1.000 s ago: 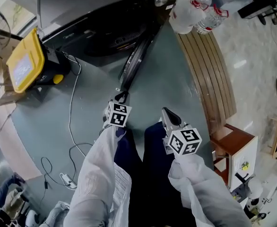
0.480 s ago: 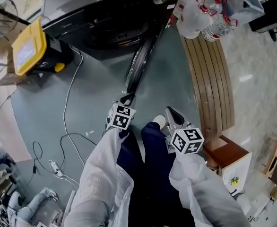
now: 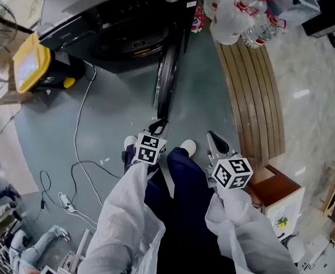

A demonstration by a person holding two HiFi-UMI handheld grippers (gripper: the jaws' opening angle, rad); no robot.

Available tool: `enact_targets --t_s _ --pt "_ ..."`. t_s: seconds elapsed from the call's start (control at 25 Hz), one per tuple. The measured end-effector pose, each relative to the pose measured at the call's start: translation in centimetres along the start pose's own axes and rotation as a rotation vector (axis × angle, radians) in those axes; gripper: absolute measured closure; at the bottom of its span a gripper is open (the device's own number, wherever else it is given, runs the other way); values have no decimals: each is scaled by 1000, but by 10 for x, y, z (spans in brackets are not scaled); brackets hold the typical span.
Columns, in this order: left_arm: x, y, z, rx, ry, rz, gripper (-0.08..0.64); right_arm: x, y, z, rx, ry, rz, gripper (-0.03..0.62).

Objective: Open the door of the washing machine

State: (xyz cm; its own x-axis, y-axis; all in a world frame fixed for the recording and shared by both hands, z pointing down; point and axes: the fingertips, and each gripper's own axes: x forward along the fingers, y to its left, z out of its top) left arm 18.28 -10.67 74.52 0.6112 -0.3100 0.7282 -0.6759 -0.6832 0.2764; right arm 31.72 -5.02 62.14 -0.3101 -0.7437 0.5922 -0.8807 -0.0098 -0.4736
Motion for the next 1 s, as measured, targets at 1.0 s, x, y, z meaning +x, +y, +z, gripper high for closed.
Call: enact_targets --t_s 1.0 --pt "105 -152 54 -69 -69 -197 477 -68 -98 -26 162 -56 -156 583"
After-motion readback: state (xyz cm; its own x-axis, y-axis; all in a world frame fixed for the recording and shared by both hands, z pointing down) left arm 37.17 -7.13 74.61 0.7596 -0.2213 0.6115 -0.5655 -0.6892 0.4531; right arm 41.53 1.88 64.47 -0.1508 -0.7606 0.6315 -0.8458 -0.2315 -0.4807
